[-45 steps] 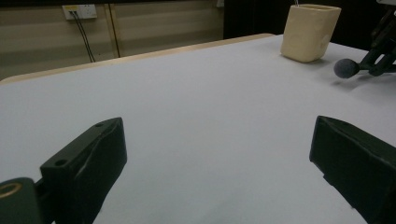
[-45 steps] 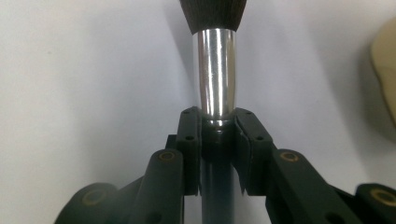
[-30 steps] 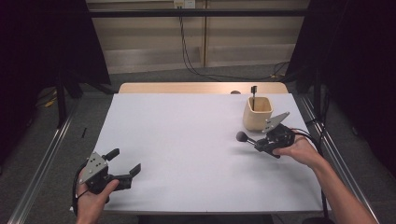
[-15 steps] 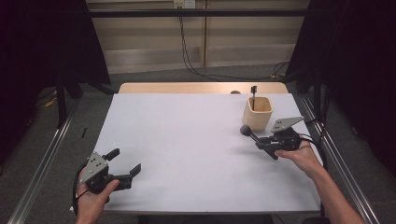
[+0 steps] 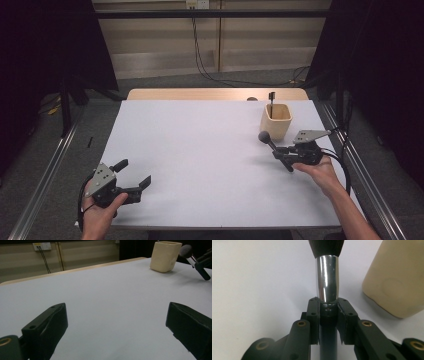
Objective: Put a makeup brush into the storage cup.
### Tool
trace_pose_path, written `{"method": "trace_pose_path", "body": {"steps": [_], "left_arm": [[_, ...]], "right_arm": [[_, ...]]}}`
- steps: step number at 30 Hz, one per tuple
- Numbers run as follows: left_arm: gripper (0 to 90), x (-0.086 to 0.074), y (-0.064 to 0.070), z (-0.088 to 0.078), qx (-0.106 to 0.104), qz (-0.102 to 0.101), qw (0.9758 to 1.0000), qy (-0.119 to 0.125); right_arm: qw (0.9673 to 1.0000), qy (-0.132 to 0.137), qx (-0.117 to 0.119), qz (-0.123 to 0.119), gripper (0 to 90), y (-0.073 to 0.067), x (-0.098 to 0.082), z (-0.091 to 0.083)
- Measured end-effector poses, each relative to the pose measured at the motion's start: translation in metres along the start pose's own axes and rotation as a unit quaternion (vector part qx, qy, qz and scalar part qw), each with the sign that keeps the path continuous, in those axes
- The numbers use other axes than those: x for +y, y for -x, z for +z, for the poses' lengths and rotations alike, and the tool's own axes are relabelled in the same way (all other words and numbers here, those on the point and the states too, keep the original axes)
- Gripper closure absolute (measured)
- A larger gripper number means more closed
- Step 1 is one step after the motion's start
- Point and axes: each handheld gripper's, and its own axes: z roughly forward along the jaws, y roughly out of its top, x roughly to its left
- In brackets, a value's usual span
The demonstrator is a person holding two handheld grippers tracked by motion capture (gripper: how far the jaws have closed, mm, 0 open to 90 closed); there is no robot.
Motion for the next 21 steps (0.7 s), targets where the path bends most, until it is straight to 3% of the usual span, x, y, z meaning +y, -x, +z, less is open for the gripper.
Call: {"method": "trace_pose_path", "body": {"steps": [7, 9, 15, 21], "left_arm": [[4.0, 0.000, 0.000, 0.000, -0.001, 0.002, 1.0000, 0.000], [4.0, 0.000, 0.000, -0.001, -0.001, 0.002, 1.0000, 0.001], [4.0, 0.000, 0.000, -0.001, -0.001, 0.001, 1.0000, 0.001], [4.0, 0.001, 0.000, 0.000, -0.002, -0.002, 1.0000, 0.003]], "right_arm": [[0.9986, 0.040, -0.026, 0.024, 74.1, 0.000, -0.005, -0.005], [0.9978, 0.055, -0.024, 0.029, 74.1, -0.001, -0.005, -0.007], [0.9951, 0.092, -0.031, 0.018, 74.1, -0.007, -0.004, -0.010], [0.9891, 0.138, -0.041, 0.029, 74.1, -0.008, -0.001, -0.020]]}}
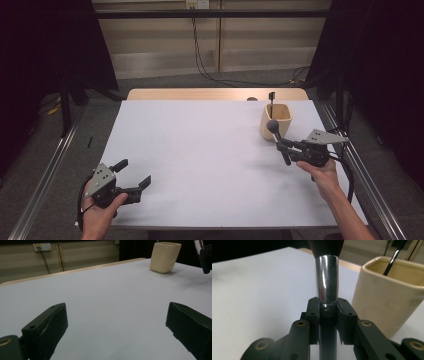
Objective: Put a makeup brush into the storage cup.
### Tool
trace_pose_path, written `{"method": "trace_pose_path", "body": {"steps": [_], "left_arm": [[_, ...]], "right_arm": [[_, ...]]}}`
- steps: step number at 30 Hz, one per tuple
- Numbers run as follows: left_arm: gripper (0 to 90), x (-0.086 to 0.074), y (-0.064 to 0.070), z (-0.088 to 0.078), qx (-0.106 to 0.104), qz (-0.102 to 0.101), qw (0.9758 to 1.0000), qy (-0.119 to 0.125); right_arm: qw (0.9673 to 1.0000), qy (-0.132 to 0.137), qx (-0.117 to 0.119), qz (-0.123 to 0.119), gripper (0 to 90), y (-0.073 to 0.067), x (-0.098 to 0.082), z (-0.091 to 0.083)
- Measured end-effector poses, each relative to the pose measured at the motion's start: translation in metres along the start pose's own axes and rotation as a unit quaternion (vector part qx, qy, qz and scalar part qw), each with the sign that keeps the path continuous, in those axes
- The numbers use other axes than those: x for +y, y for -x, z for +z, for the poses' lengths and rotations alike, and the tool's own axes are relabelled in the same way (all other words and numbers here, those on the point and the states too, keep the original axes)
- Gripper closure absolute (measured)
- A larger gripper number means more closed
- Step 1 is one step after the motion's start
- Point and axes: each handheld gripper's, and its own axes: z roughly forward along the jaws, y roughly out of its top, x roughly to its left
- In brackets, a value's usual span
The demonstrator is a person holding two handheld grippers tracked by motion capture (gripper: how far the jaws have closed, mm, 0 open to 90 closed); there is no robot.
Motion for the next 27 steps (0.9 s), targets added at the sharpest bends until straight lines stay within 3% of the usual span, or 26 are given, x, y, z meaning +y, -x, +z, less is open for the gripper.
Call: {"method": "trace_pose_path", "body": {"steps": [10, 13, 15, 27], "left_arm": [[4.0, 0.000, 0.000, 0.000, -0.002, 0.002, 1.0000, 0.001], [4.0, 0.000, 0.000, 0.000, -0.001, 0.002, 1.0000, 0.000], [4.0, 0.000, 0.000, 0.000, -0.002, 0.002, 1.0000, 0.001], [4.0, 0.001, 0.000, -0.001, -0.003, 0.002, 1.0000, 0.003]], "right_arm": [[0.9991, 0.037, -0.018, 0.010, 74.1, -0.001, 0.015, -0.006], [0.9981, 0.034, -0.042, 0.029, 74.1, 0.004, 0.019, -0.005], [0.9974, 0.042, -0.042, 0.040, 74.2, 0.007, 0.020, -0.004], [0.9958, 0.063, -0.051, 0.041, 74.1, 0.015, 0.042, -0.001]]}}
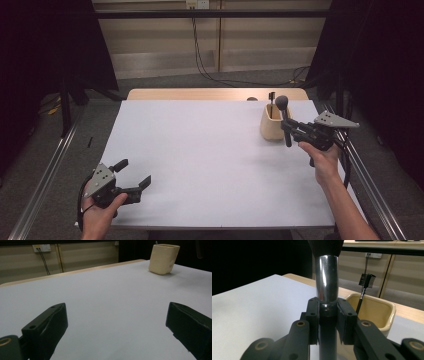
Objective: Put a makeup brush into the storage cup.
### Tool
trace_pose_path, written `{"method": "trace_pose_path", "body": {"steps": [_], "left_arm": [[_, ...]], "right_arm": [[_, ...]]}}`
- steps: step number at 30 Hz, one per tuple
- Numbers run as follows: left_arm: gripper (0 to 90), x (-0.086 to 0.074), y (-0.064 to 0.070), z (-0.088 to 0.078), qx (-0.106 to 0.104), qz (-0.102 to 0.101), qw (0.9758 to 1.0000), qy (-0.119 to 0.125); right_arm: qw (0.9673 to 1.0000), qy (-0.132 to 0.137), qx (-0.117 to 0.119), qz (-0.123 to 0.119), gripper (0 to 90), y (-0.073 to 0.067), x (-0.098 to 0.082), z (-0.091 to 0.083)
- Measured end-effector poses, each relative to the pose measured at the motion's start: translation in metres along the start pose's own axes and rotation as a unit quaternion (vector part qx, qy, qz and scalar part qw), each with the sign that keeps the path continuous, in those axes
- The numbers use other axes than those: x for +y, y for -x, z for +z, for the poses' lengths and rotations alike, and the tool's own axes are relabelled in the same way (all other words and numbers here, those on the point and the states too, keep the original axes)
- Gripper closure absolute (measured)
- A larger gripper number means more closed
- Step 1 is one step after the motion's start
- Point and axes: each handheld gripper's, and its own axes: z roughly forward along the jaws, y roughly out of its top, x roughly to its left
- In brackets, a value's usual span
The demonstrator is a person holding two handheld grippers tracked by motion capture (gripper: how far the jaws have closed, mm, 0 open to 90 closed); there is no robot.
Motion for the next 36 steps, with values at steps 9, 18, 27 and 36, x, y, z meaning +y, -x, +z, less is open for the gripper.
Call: {"method": "trace_pose_path", "body": {"steps": [9, 18, 27, 36], "left_arm": [[4.0, 0.000, 0.000, 0.000, 0.000, 0.001, 1.0000, -0.001], [4.0, 0.000, 0.001, 0.000, 0.001, -0.006, 1.0000, 0.005], [4.0, 0.000, 0.001, 0.000, -0.002, -0.002, 1.0000, 0.002], [4.0, 0.000, 0.000, 0.000, 0.000, -0.002, 1.0000, 0.001]], "right_arm": [[0.9999, 0.013, -0.009, 0.000, 74.1, 0.004, 0.014, 0.005], [0.9997, 0.017, -0.017, -0.005, 74.1, 0.010, 0.028, 0.013], [0.9995, 0.020, -0.024, -0.007, 74.0, 0.017, 0.043, 0.026], [0.9989, 0.031, -0.033, -0.013, 74.1, 0.022, 0.058, 0.036]]}}
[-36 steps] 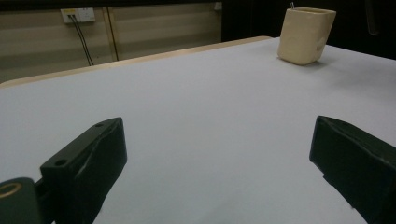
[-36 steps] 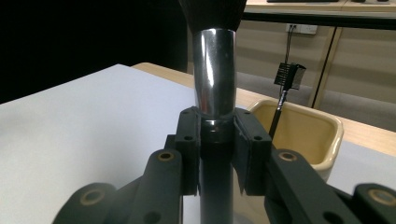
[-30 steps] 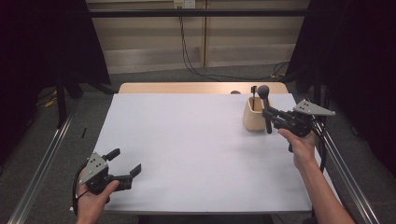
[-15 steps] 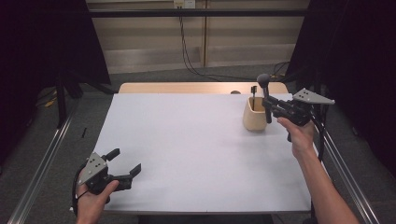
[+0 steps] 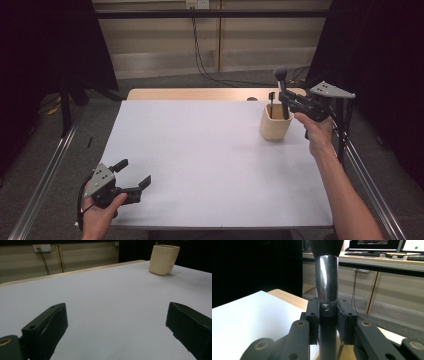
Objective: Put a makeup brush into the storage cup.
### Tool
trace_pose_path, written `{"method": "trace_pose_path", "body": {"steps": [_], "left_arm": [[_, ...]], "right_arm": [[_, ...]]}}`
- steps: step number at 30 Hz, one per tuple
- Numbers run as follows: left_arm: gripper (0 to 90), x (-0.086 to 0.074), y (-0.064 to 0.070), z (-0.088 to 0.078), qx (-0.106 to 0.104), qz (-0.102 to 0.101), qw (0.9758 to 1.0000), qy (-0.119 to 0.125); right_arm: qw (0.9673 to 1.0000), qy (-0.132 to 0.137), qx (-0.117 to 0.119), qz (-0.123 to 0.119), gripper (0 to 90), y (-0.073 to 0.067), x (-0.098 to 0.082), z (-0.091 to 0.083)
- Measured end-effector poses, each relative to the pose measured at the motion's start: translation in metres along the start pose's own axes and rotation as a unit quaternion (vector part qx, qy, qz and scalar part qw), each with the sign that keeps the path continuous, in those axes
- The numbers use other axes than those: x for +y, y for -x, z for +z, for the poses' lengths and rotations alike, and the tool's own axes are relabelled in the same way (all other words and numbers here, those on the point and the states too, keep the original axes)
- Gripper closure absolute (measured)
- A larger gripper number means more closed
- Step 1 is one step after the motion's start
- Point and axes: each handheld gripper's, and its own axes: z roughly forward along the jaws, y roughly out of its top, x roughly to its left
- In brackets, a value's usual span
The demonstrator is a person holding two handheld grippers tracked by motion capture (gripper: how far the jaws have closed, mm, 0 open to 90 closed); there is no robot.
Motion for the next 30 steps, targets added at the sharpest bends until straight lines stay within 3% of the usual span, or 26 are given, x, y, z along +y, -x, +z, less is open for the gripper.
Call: {"method": "trace_pose_path", "body": {"steps": [13, 30], "left_arm": [[4.0, 0.000, -0.001, -0.001, 0.000, -0.001, 1.0000, 0.001], [4.1, -0.001, -0.002, -0.001, 0.001, -0.003, 1.0000, 0.002]], "right_arm": [[0.9994, -0.011, -0.034, -0.002, 74.0, 0.007, 0.007, 0.026], [0.9986, -0.024, -0.046, -0.006, 74.1, 0.013, -0.010, 0.032]]}}
